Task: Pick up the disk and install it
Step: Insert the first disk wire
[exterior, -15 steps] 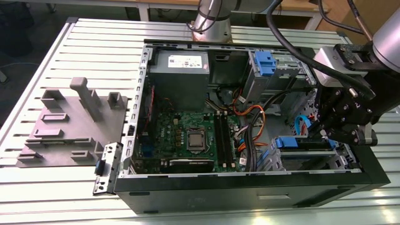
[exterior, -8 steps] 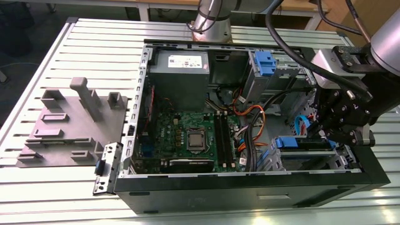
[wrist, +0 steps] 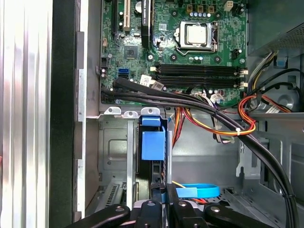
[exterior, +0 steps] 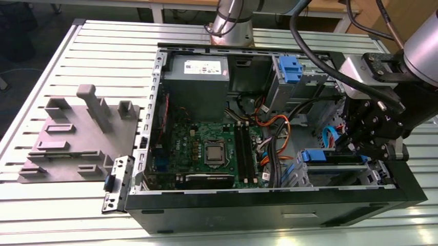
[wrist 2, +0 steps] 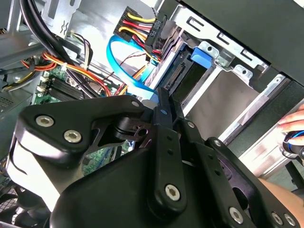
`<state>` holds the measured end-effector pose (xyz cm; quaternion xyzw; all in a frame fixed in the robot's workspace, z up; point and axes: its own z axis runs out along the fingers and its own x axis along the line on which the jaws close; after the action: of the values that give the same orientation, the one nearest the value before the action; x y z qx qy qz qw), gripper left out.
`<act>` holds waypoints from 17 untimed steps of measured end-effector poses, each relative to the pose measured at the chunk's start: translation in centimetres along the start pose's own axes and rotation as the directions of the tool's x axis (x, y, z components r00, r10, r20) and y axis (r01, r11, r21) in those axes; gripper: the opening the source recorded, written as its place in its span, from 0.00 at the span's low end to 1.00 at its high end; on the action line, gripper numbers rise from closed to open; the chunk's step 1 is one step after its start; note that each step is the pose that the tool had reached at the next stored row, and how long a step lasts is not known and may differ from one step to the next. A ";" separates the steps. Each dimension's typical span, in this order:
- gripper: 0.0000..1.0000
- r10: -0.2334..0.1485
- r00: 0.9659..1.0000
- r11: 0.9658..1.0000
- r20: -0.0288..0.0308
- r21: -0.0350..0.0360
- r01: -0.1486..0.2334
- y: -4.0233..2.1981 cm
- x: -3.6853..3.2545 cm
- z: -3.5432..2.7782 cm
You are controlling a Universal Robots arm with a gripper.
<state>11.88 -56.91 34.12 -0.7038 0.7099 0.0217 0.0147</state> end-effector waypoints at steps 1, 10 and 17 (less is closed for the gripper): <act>0.16 0.000 1.000 1.000 0.000 0.000 0.000 0.00 0.00 0.00; 0.16 0.000 1.000 1.000 0.000 0.000 0.000 -0.15 0.01 0.24; 0.16 0.000 1.000 1.000 0.000 0.000 0.000 -0.15 0.02 0.31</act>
<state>12.03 -56.91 33.80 -0.7038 0.7099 0.0217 0.0146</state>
